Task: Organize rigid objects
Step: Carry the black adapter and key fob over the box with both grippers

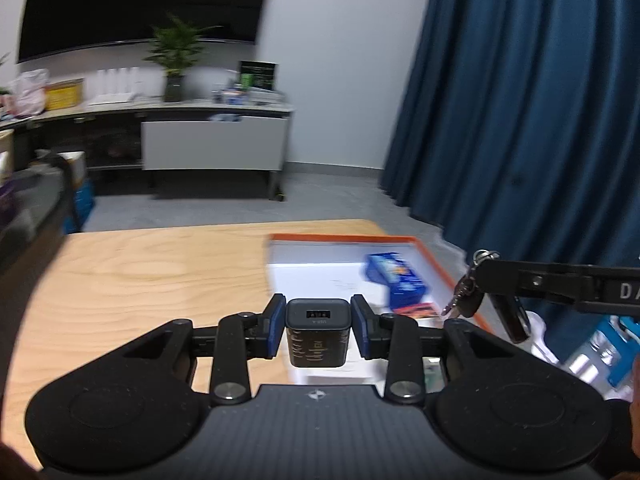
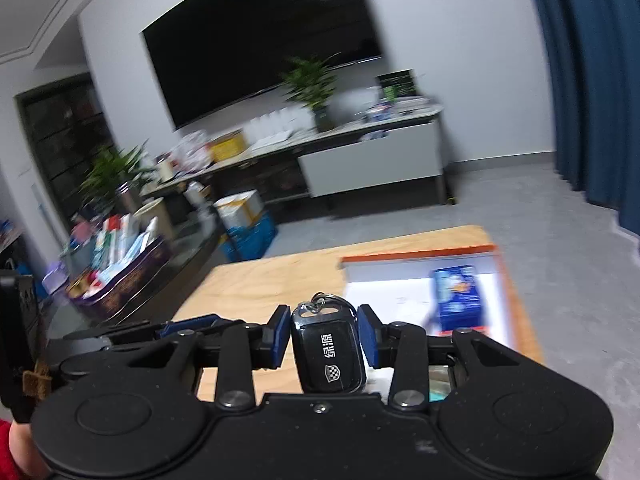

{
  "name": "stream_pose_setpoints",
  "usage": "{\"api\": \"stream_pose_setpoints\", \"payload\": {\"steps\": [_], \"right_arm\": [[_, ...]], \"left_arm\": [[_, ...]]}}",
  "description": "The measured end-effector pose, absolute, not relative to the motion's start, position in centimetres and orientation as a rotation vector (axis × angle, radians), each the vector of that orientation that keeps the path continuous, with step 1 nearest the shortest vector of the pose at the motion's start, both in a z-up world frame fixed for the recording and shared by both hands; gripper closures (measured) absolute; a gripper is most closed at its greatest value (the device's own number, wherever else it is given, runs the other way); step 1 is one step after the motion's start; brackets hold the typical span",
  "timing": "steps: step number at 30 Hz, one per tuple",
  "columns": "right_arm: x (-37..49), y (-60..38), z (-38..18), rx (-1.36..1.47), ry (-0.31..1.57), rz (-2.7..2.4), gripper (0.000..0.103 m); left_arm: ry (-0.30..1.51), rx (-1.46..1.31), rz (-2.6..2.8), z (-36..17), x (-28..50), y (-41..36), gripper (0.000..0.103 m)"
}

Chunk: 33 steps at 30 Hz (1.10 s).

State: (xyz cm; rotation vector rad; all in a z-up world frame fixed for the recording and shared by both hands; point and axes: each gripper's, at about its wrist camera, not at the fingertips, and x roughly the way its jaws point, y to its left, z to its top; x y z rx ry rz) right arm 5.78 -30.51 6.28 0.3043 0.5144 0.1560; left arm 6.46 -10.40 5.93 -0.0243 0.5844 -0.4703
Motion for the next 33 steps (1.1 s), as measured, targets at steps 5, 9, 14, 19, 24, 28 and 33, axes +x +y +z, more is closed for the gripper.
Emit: {"api": "stream_pose_setpoints", "payload": {"steps": [5, 9, 14, 19, 24, 28, 33], "right_arm": [[4.3, -32.9, 6.3, 0.301, 0.501, 0.057, 0.057], [3.7, -33.7, 6.0, 0.279, 0.498, 0.005, 0.057], [3.4, -34.6, 5.3, 0.302, 0.502, -0.003, 0.057], [3.3, -35.1, 5.1, 0.315, 0.498, 0.001, 0.057], [3.4, -35.0, 5.1, 0.318, 0.503, 0.007, 0.057], [3.5, -35.1, 4.9, 0.32, 0.508, 0.008, 0.057], [3.5, -34.9, 4.5, 0.321, 0.518, 0.004, 0.057]], "left_arm": [[0.603, 0.014, -0.508, 5.8, 6.2, -14.3, 0.068], [0.612, 0.03, -0.513, 5.7, 5.8, -16.1, 0.068], [0.628, 0.04, -0.51, 5.1, 5.6, -16.8, 0.068], [0.649, 0.038, -0.491, 4.9, 5.3, -16.9, 0.068], [0.655, 0.029, -0.489, 4.9, 4.9, -16.8, 0.068], [0.66, 0.022, -0.475, 4.9, 4.7, -16.9, 0.068], [0.661, 0.018, -0.474, 4.9, 4.7, -16.9, 0.068]]}}
